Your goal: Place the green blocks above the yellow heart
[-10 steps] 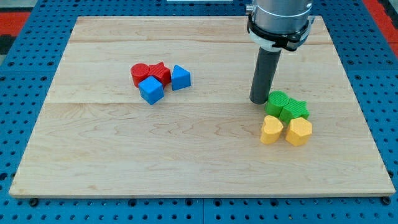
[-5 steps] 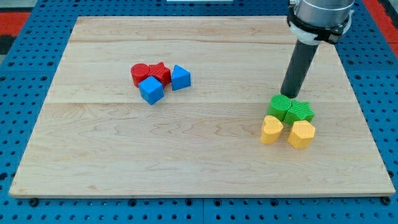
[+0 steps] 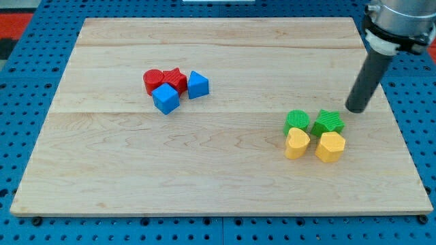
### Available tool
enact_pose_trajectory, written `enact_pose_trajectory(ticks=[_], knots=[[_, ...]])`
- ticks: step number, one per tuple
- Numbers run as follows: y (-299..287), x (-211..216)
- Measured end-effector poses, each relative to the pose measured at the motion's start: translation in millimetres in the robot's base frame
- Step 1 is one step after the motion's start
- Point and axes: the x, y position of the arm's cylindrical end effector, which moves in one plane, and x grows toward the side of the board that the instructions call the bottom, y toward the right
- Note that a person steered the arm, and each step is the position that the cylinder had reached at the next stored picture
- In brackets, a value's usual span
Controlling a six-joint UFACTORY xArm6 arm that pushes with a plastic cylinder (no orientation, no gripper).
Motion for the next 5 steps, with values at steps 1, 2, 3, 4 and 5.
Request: enact_pose_trajectory(ticks=[1, 2, 3, 4, 5], knots=[[0, 18], [-4, 18], [-5, 18], [-24, 16], [-55, 16]])
